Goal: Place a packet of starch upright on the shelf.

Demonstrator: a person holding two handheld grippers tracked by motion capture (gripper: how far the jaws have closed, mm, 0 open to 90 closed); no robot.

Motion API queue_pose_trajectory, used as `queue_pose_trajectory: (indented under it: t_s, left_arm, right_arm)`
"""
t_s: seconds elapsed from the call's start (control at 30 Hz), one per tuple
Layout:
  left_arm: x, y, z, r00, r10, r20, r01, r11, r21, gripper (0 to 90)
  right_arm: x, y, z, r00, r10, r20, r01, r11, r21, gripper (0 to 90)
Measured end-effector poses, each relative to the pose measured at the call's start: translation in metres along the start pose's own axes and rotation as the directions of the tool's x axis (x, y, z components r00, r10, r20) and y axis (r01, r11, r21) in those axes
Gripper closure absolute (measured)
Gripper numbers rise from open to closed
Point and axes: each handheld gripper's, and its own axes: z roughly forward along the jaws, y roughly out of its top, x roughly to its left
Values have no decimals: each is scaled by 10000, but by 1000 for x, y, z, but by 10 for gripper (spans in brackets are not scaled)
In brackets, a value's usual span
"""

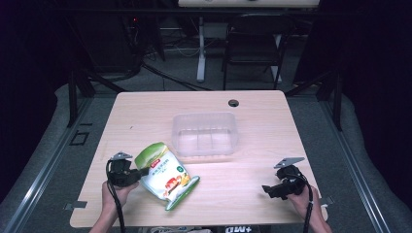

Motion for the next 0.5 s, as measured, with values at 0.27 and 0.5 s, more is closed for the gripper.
queue_pose_trajectory:
  t_s: [0.27, 0.5]
  left_arm:
    - [-4, 0, -9, 9997, -183, 178, 191, 9988, -441, 893]
    - [-7, 1, -14, 9997, -81, 234, 91, 9990, -440, 894]
  right_arm:
    - [0, 0, 0, 9999, 102, 13, -102, 9999, -76, 102]
    - [0, 0, 0, 10000, 90, -29, -90, 9999, -102, 102]
